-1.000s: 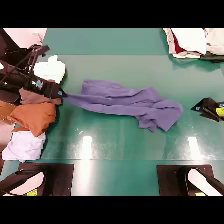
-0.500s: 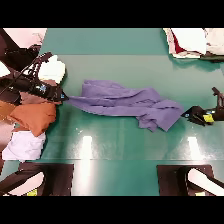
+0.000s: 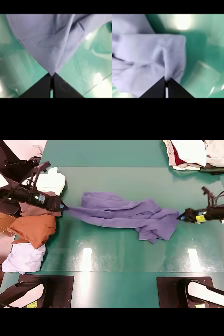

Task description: Fold the shirts.

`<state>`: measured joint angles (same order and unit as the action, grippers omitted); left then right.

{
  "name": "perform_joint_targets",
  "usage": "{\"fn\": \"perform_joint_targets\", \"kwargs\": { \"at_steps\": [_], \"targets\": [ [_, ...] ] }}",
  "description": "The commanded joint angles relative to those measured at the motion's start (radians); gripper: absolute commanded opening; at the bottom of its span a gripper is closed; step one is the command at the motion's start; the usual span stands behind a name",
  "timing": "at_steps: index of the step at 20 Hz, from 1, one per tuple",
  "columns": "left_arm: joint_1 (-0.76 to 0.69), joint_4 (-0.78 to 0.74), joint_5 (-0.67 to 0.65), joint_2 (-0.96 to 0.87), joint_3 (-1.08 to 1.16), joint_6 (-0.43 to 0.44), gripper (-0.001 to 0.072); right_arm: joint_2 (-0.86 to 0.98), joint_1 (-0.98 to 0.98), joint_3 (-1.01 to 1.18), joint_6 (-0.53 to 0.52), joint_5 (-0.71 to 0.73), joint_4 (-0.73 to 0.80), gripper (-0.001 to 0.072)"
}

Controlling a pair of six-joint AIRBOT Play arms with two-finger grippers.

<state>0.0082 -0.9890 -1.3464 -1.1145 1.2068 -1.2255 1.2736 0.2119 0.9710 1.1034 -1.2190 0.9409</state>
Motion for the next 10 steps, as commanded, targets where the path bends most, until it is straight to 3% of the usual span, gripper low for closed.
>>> {"fn": "perform_joint_targets", "kwargs": {
  "at_steps": [1,4,8,10],
  "targets": [
    [0.02,-0.005,0.044,0.042,0.164,-0.047,0.0024,-0.123,-0.001,0.153,0.052,-0.006,-0.006,0.0018],
    [0.053,-0.006,0.077,0.088,0.467,-0.086,0.0025,-0.28,0.037,0.395,0.147,0.07,-0.006,0.0018],
    [0.053,0.004,0.135,0.104,0.889,-0.111,0.0025,-0.401,0.082,0.756,0.154,0.12,-0.003,0.0018],
    [0.053,0.016,0.213,0.132,0.998,-0.139,0.0024,-0.429,0.116,0.909,0.154,0.119,-0.002,0.0018]
  ]
}}
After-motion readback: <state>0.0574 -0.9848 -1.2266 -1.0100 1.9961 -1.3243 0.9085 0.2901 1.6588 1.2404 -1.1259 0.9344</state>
